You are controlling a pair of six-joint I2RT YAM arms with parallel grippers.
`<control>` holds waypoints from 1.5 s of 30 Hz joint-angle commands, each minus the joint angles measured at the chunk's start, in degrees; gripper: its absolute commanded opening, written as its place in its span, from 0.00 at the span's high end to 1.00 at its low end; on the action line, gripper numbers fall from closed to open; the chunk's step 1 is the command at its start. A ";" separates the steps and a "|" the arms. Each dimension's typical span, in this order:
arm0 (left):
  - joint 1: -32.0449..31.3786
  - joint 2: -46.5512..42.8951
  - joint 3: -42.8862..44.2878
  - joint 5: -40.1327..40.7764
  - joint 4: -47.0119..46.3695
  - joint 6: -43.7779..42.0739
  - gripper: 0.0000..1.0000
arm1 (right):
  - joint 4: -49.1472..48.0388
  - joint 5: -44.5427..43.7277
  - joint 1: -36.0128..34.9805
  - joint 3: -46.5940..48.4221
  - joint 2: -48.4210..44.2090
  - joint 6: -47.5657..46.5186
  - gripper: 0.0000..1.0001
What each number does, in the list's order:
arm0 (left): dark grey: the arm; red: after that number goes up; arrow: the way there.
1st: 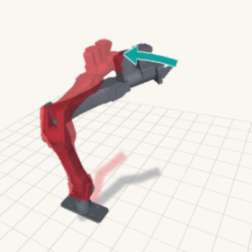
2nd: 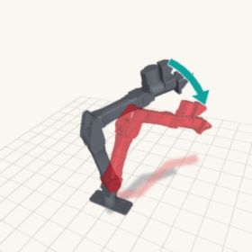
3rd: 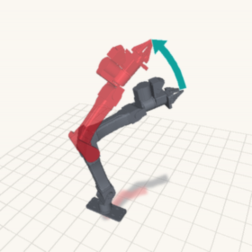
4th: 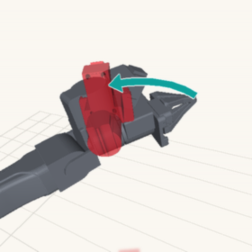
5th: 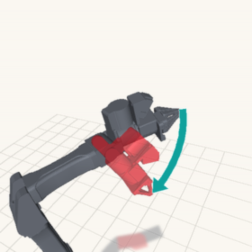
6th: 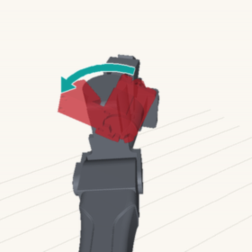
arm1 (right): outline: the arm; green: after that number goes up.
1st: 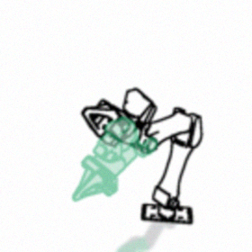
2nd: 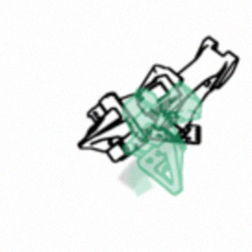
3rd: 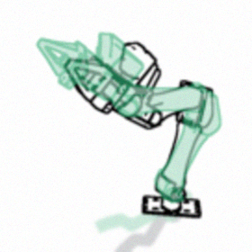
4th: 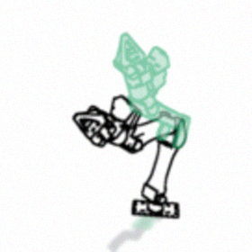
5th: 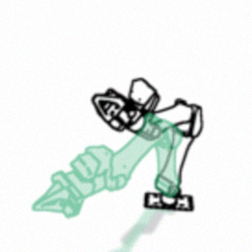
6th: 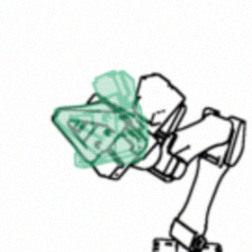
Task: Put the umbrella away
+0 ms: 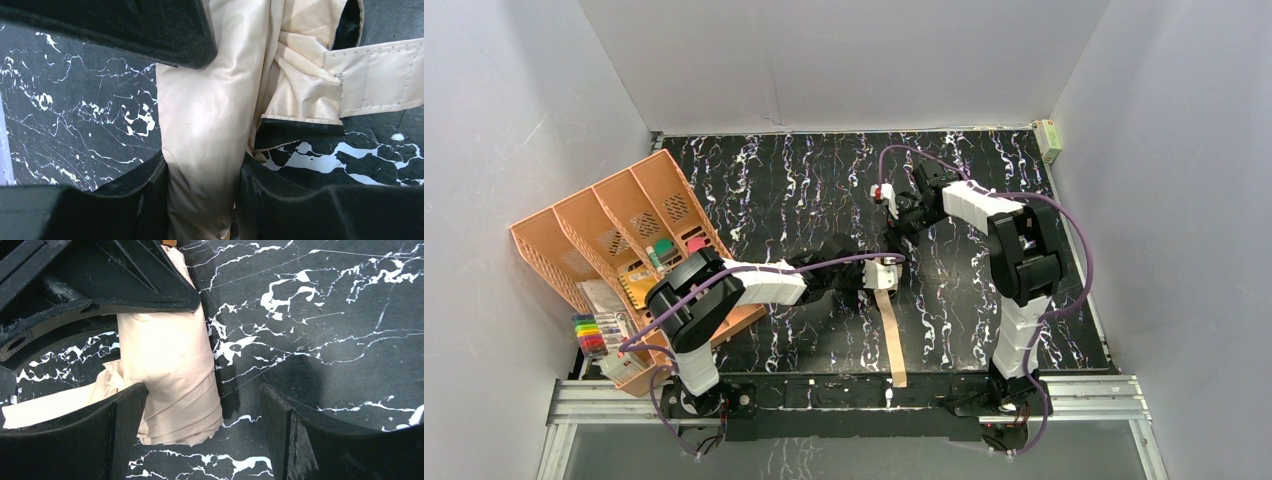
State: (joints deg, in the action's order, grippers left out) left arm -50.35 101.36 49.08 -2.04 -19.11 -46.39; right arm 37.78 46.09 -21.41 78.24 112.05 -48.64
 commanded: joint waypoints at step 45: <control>-0.63 -29.73 -11.78 -9.29 5.15 18.15 0.48 | -23.85 -30.33 -8.99 -22.00 -7.54 -0.10 0.83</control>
State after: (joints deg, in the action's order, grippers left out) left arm -50.76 78.70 39.40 -7.31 -15.64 -35.27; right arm 21.28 34.98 -29.95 61.21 102.94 -46.28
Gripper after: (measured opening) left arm 0.509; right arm 0.495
